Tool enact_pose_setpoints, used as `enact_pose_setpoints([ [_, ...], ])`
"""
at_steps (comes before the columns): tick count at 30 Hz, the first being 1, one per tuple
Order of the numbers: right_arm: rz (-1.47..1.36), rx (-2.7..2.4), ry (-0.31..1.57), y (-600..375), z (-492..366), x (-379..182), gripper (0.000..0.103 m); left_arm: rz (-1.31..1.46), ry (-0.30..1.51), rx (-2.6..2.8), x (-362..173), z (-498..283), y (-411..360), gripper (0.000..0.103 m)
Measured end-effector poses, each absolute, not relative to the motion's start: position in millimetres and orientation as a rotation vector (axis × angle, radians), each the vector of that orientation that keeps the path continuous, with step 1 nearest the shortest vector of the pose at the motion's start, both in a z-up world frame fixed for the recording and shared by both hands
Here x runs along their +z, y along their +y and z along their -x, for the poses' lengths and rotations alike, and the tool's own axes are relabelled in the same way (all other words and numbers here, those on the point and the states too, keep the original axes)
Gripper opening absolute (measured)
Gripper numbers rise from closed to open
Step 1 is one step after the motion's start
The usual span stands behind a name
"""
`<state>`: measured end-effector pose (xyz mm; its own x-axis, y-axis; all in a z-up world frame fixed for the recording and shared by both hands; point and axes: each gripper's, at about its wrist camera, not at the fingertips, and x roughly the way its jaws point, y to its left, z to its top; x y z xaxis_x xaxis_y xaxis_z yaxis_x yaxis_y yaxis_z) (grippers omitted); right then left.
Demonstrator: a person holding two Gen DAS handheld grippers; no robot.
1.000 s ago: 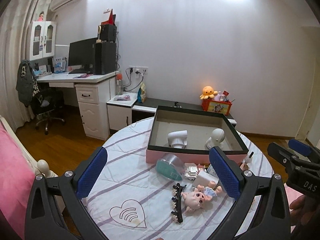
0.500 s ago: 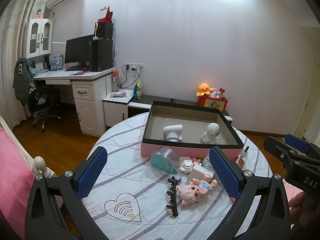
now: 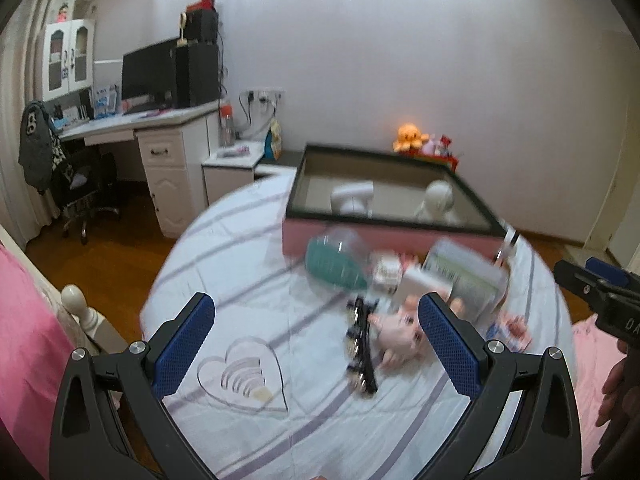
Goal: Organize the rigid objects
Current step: 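Withdraw both tools from the box toward the remaining items, then grasp the black hair clip with the left tool while the right tool grasps the pink block figure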
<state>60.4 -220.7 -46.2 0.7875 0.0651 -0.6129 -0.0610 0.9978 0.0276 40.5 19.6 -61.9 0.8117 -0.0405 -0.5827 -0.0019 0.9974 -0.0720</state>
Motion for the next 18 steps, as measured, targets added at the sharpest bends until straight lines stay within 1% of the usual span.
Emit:
enact_pose_setpoints([
  [5,-0.017,0.060,0.713,-228,-60,-66,0.090,0.058,0.683,-0.021,-88,-41,21,0.103],
  [14,0.027,0.090,0.801,-215,-65,-100,0.090,0.009,0.820,-0.043,-123,-67,11,0.103],
  [18,0.019,0.079,0.834,-218,-74,-117,0.090,-0.005,0.830,-0.020,-124,-79,14,0.103],
])
